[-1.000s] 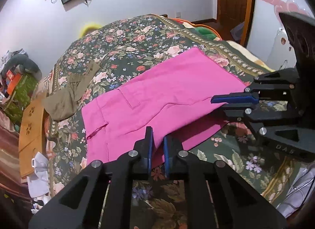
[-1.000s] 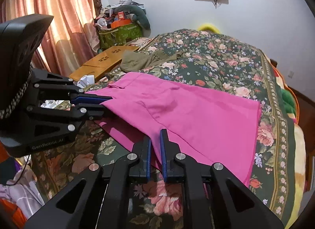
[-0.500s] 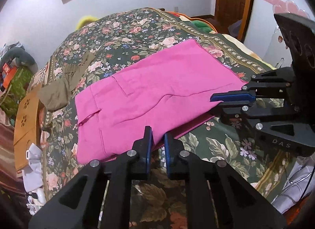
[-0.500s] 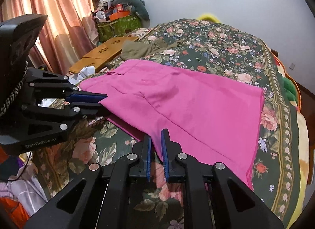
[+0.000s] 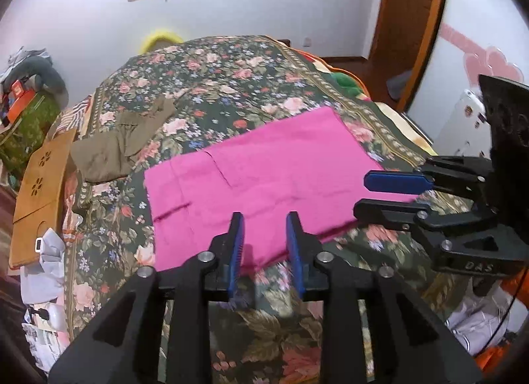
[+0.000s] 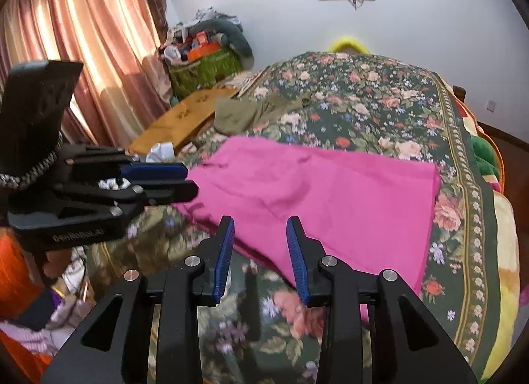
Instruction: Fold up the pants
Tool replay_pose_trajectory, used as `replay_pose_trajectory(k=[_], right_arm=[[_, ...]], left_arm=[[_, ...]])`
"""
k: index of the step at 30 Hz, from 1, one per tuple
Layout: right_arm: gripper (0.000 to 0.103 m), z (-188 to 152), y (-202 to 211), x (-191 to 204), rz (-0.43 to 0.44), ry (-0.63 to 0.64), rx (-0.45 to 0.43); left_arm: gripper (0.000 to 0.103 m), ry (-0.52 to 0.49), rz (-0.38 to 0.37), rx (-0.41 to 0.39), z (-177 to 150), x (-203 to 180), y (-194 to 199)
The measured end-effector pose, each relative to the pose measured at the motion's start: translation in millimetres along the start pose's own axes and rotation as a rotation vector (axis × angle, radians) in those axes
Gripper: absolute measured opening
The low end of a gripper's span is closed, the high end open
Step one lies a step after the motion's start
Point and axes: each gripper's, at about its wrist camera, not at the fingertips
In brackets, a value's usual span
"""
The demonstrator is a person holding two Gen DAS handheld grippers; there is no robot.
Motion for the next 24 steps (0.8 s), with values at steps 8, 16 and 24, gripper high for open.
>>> replay_pose_trajectory(k=[8,16,24], right_arm=[[0.03,-3.1,-42.5,-13.5,0.026,-0.12,0.098],[0.03,-21.8,-41.2,-26.6,-0.033,-0.094,0.137],[0.03,-40.6,-20.0,-59.4,-0.101,-0.176,0.151]], left_arm=[[0.03,0.046,0.012,0.079,-4.2,17.6,-37.9],[0.03,0.071,0.06,0.087,-26.3,37.1,-42.4],[0.043,0.117,0.104,0.093,-39.9,59.4,-33.8]])
Point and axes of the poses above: each gripper's, at about its wrist camera, not at the fingertips, and y roughly against the way its jaws point, x to its left, z to its top, and after that the axes turned 5 degrees about -x, right-handed
